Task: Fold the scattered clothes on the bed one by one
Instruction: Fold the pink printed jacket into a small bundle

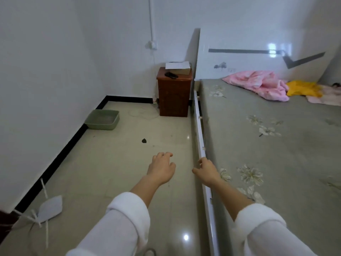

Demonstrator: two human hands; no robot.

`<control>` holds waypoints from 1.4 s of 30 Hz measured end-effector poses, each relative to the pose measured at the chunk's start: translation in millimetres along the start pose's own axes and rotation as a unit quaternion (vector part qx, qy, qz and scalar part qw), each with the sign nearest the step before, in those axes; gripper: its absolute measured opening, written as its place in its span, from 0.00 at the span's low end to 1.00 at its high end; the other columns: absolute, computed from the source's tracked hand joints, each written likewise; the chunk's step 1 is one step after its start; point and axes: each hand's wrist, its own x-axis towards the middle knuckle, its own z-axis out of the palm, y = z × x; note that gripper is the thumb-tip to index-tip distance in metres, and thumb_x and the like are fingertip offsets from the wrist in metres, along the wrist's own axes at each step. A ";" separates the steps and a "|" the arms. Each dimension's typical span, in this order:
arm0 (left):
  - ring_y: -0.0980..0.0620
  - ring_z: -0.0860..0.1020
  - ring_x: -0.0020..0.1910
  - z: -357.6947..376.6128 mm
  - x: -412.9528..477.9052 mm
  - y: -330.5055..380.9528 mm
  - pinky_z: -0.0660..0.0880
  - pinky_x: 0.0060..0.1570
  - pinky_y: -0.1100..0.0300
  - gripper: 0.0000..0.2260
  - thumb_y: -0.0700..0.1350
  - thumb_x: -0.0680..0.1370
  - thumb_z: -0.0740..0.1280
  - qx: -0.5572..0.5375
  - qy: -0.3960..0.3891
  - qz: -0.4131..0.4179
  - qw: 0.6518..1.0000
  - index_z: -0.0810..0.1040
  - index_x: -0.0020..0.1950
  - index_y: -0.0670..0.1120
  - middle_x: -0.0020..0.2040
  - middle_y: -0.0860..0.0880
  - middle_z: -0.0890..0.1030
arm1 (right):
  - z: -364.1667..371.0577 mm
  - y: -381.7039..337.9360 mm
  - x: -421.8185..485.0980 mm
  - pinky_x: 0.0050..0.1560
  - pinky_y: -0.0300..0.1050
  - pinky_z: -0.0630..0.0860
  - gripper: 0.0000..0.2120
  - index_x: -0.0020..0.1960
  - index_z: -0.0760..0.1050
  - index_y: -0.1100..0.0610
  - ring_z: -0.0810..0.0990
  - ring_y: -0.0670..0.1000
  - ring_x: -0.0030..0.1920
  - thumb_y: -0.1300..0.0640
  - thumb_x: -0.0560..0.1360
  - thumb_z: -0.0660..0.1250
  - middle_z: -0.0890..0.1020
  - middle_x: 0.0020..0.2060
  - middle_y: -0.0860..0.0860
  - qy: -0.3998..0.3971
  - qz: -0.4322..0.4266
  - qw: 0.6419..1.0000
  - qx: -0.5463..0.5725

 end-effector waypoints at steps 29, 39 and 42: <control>0.45 0.61 0.72 -3.3 667.6 255.0 0.63 0.69 0.50 0.21 0.47 0.81 0.57 0.066 -0.185 0.264 0.944 0.62 0.74 0.47 0.73 0.44 0.63 | -292.1 26.9 520.2 0.62 0.48 0.69 0.24 0.70 0.63 0.60 0.71 0.57 0.65 0.52 0.78 0.63 0.68 0.68 0.58 0.151 0.226 0.961 0.058; 0.43 0.63 0.70 47.2 927.3 358.9 0.65 0.67 0.50 0.20 0.46 0.81 0.57 0.102 -0.217 0.313 0.919 0.64 0.73 0.46 0.71 0.43 0.65 | -399.3 80.5 748.7 0.63 0.48 0.68 0.25 0.71 0.63 0.60 0.71 0.57 0.65 0.52 0.78 0.63 0.68 0.68 0.58 0.194 0.283 0.933 0.111; 0.43 0.64 0.68 67.5 1018.9 390.2 0.65 0.65 0.50 0.20 0.45 0.81 0.58 0.129 -0.242 0.325 0.905 0.64 0.73 0.45 0.70 0.42 0.66 | -426.2 99.8 826.9 0.63 0.48 0.69 0.25 0.72 0.62 0.59 0.71 0.56 0.65 0.52 0.79 0.63 0.69 0.69 0.57 0.194 0.327 0.915 0.136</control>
